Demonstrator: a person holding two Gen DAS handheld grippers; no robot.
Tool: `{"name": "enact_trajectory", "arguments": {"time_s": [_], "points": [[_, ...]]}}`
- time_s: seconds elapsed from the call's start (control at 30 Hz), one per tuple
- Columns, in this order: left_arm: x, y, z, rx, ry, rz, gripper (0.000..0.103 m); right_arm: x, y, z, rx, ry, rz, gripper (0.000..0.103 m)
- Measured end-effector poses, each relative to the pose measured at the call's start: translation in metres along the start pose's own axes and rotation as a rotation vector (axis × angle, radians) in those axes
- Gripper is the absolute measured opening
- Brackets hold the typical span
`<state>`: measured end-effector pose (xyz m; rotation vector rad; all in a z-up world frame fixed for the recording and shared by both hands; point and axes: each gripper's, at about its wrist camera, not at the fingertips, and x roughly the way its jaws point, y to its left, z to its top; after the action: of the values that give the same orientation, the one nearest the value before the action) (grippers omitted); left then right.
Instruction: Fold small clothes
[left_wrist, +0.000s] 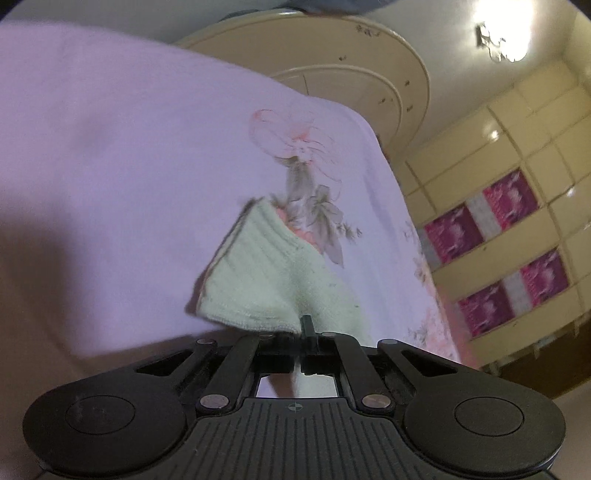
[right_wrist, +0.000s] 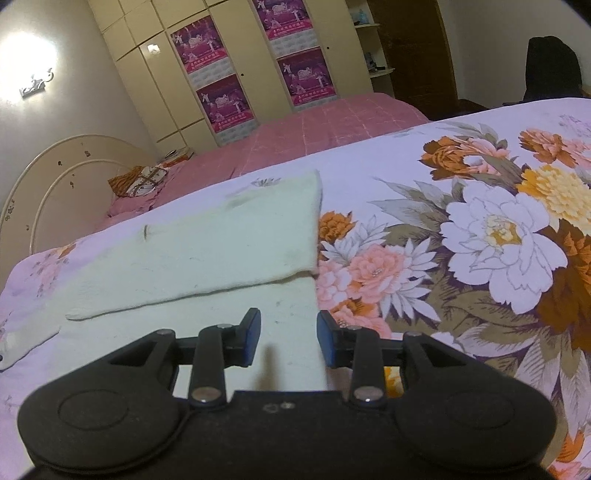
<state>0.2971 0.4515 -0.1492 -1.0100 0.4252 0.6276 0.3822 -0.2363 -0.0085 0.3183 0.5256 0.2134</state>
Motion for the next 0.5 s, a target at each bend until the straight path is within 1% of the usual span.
{"name": "enact_trajectory", "arguments": {"time_s": [0.07,0.13,0.2,0.27,0.37,0.5], "points": [[0.003,-0.014,-0.001,0.025,0.004,-0.01,0.002,0.0,-0.002,0.0,0.006,-0.002,0.0,0.034],[0.003,-0.033,-0.008,0.059,0.013,-0.062,0.003,0.001,-0.003,0.0,0.015,-0.003,-0.001,0.034],[0.007,-0.058,-0.021,0.146,0.034,-0.09,0.003,0.002,-0.005,-0.001,0.025,-0.006,0.0,0.034],[0.014,-0.081,-0.037,0.211,0.053,-0.108,0.003,0.003,-0.007,-0.002,0.034,-0.006,-0.001,0.034],[0.019,-0.103,-0.058,0.25,0.061,-0.13,0.003,0.001,-0.009,-0.003,0.038,-0.007,0.0,0.034],[0.019,-0.119,-0.075,0.259,0.076,-0.134,0.003,-0.004,-0.016,-0.002,0.045,-0.016,-0.009,0.034]]}}
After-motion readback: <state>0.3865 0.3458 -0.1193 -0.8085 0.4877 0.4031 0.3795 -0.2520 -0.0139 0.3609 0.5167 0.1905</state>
